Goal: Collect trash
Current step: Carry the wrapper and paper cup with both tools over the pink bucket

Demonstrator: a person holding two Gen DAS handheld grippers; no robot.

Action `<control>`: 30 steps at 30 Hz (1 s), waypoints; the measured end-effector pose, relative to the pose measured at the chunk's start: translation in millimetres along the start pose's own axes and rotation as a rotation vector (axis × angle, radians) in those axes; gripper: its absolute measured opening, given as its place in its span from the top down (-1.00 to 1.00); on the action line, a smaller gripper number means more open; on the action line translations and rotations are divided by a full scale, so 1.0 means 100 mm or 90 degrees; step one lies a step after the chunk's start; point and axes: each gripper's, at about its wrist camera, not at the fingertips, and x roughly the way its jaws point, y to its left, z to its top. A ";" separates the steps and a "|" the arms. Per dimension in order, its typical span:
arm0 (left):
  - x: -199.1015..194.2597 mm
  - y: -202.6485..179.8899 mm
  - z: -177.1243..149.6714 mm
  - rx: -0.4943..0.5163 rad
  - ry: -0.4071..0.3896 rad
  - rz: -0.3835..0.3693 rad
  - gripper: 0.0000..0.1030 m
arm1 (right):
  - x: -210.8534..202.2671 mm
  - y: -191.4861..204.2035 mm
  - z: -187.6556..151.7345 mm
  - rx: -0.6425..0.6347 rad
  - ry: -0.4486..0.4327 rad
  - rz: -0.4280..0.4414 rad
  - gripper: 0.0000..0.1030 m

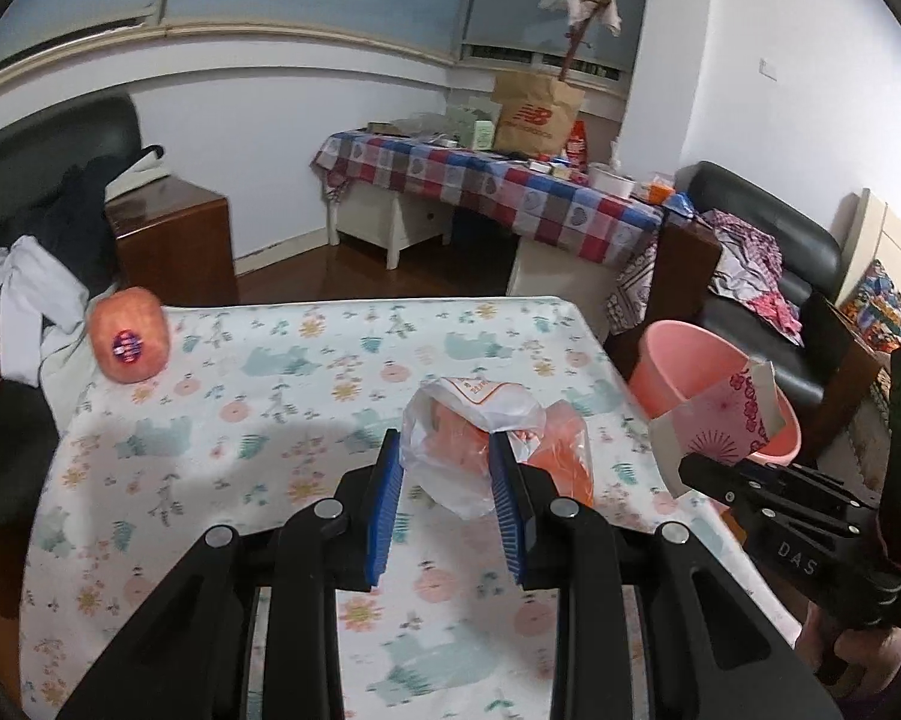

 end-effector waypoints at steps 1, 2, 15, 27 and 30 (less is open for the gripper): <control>0.02 -0.04 0.01 0.001 0.000 -0.002 0.45 | -0.03 -0.03 0.00 0.000 -0.005 -0.009 0.66; 0.03 -0.10 0.01 0.002 0.000 -0.005 0.45 | -0.06 -0.07 0.00 0.002 -0.009 -0.015 0.66; 0.32 -0.73 0.09 0.042 0.013 -0.026 0.45 | -0.22 -0.65 -0.01 0.069 -0.040 -0.059 0.66; 0.55 -1.31 0.24 0.085 0.006 -0.046 0.45 | -0.29 -1.00 0.01 0.097 -0.060 -0.090 0.66; 0.60 -1.42 0.25 0.098 0.004 -0.050 0.45 | -0.29 -1.06 0.01 0.101 -0.062 -0.096 0.66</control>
